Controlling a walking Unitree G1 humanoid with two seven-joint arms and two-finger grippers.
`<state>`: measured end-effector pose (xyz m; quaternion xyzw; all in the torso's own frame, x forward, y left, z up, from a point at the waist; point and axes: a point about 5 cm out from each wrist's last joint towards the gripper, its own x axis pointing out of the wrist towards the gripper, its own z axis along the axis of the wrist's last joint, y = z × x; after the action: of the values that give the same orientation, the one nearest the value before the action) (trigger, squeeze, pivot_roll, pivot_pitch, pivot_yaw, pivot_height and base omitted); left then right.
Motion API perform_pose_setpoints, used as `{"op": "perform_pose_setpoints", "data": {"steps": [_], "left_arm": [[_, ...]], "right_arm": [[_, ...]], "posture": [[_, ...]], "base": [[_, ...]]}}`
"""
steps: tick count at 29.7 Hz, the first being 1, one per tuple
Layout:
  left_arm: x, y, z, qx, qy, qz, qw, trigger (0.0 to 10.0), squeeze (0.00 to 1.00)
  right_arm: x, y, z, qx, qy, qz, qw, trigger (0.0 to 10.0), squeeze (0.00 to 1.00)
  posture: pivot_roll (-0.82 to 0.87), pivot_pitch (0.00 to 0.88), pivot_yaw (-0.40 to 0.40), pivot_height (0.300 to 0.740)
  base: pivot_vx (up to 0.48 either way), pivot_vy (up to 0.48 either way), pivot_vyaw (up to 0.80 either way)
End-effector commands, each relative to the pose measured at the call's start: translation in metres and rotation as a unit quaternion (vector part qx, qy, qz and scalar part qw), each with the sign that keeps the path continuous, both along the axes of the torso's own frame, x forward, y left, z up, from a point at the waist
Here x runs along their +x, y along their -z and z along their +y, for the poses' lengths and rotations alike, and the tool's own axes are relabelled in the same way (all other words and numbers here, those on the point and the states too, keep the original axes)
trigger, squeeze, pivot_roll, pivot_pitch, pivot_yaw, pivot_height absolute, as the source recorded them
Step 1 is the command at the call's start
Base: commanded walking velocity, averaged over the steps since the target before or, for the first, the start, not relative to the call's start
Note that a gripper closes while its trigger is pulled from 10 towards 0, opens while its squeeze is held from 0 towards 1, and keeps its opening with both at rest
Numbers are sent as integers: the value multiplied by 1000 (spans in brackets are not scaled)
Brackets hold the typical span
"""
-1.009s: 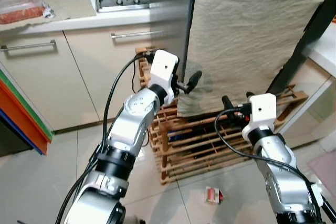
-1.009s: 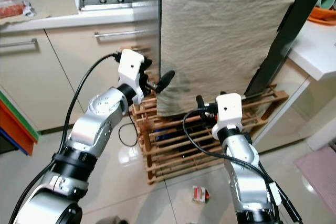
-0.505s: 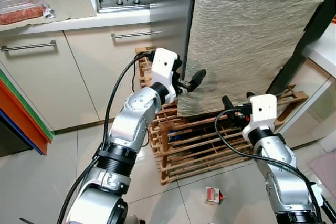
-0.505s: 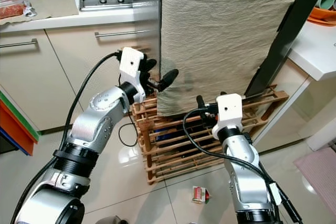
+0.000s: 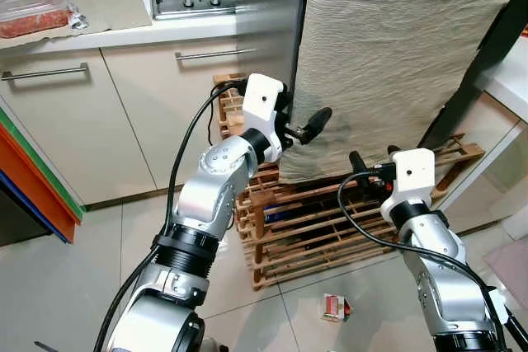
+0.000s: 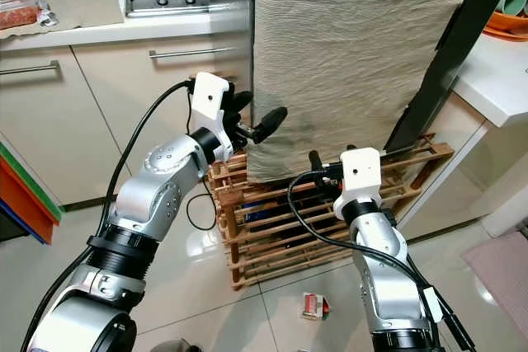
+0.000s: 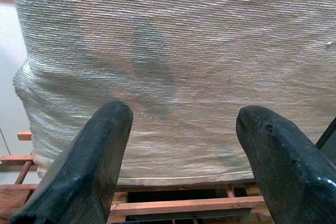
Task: Restocking fridge
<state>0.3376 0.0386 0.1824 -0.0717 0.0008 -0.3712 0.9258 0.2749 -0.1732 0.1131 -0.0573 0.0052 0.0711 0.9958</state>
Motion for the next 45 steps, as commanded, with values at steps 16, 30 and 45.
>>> {"op": "perform_pose_setpoints", "data": {"steps": [16,30,45], "left_arm": [[10,-14,-5,2,-20,-8,1000,10000,0],[9,-7,-1,-7,-23,15,1000,10000,0],[5,-8,-22,-9,24,21,999,10000,0]], "right_arm": [[-1,0,-8,-2,8,1,1000,10000,0],[0,2,-9,-4,4,7,1000,10000,0],[3,2,-8,-3,3,5,1000,10000,0]], "posture": [[17,21,-31,740],[29,24,-41,740],[24,0,-36,740]], "base": [[0,0,0],[0,0,0],[0,0,0]]}}
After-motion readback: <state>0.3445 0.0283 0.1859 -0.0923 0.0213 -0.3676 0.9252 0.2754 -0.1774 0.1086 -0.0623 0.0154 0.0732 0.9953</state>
